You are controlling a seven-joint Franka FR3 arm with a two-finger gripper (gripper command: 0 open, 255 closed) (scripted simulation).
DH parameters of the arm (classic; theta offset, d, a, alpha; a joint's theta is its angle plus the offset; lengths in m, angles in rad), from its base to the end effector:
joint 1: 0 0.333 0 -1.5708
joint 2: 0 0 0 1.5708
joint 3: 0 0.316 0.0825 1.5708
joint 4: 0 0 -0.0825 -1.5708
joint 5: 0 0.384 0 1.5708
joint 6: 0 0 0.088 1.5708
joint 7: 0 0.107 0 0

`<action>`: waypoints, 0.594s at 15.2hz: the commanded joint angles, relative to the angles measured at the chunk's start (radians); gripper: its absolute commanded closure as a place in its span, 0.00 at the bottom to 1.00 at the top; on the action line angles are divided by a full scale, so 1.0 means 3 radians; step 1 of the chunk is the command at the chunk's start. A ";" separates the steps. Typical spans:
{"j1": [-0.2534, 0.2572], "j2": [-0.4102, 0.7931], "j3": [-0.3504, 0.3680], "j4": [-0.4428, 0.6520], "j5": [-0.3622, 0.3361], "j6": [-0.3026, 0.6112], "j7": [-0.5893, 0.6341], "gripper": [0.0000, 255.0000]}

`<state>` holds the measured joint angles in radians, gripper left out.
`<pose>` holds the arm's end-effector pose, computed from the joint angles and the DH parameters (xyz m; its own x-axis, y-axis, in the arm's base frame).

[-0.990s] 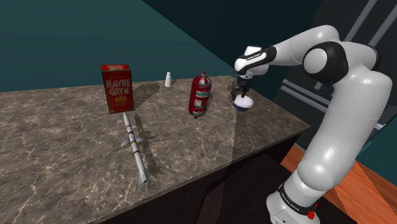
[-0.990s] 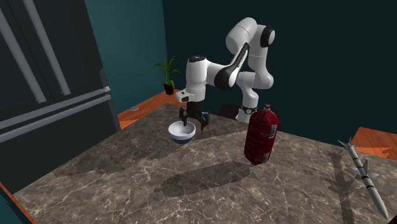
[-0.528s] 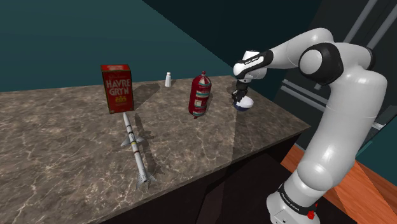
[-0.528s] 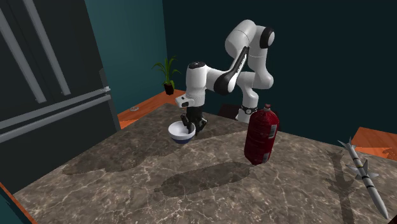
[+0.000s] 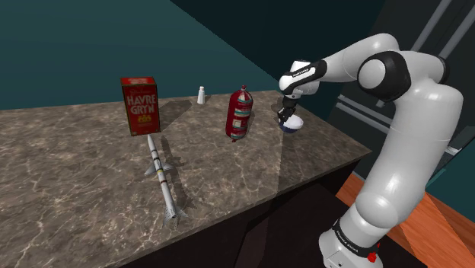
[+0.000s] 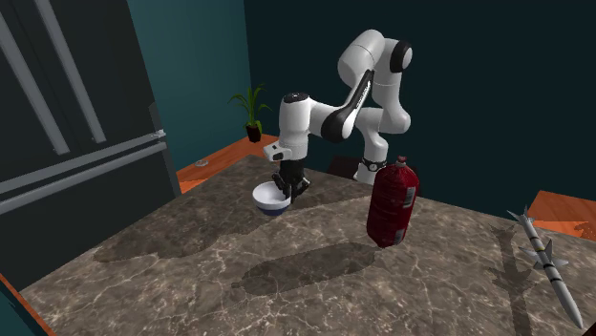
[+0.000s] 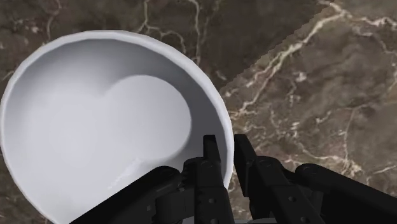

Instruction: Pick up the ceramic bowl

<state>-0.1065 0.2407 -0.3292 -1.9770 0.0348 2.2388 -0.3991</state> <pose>0.5488 -0.2464 0.3569 0.9988 -0.0471 0.0130 -0.0478 -0.9971 0.0587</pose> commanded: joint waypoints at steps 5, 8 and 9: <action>0.0013 -0.0107 -0.0012 0.0094 -0.0044 -0.0200 0.0024 1.00; 0.0019 -0.0165 -0.0018 0.0161 -0.0066 -0.0322 0.0035 1.00; 0.0021 -0.0183 -0.0019 0.0185 -0.0073 -0.0363 0.0038 1.00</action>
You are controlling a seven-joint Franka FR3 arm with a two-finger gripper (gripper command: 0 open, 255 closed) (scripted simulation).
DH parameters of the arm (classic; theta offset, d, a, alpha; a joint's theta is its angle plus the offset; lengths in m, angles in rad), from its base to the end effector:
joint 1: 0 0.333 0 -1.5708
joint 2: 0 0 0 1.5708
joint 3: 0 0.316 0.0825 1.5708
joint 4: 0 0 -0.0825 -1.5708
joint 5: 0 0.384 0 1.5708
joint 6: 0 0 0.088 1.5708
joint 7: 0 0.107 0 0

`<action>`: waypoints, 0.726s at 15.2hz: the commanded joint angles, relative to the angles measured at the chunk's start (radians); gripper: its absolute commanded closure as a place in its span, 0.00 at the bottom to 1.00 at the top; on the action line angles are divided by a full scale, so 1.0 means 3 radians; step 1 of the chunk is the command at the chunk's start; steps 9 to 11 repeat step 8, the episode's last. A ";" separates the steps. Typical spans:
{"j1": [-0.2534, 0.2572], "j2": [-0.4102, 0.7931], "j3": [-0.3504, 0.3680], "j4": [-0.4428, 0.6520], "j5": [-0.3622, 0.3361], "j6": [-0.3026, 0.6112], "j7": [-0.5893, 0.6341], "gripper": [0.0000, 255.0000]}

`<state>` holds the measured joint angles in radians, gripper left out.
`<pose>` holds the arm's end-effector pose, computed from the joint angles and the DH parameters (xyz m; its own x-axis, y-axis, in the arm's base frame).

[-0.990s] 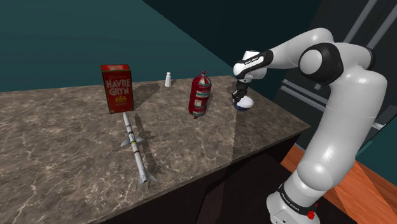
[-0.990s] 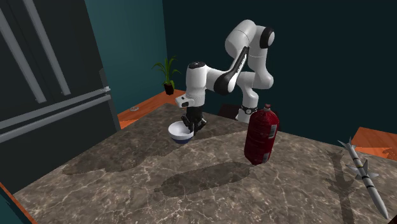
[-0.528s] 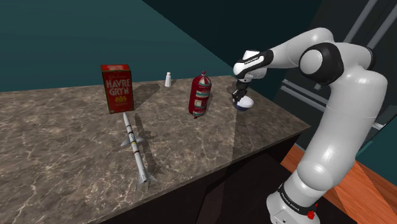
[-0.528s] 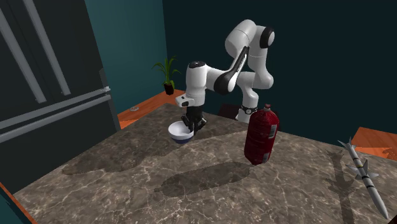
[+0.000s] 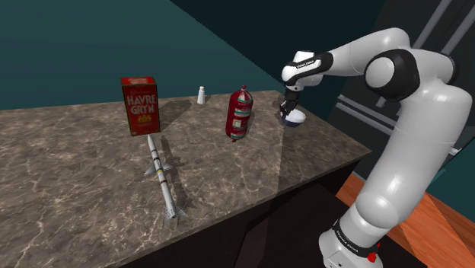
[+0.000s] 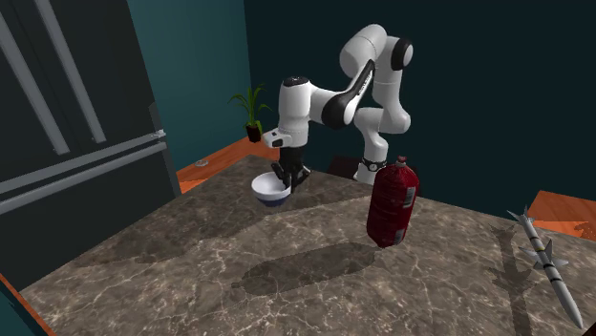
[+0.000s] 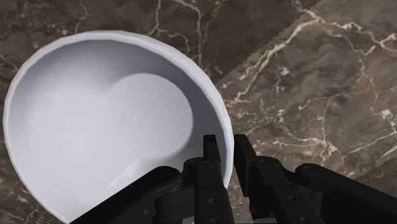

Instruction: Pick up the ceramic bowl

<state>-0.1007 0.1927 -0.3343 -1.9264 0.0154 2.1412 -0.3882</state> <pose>0.5493 -0.2461 0.3987 0.9988 -0.0478 0.0117 -0.0484 -0.9971 0.0584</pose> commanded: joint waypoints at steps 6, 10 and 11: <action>0.0010 -0.0117 -0.0009 0.0174 -0.0043 -0.0285 0.0017 1.00; 0.0010 -0.0119 -0.0009 0.0178 -0.0044 -0.0291 0.0017 1.00; 0.0010 -0.0119 -0.0009 0.0178 -0.0044 -0.0291 0.0017 1.00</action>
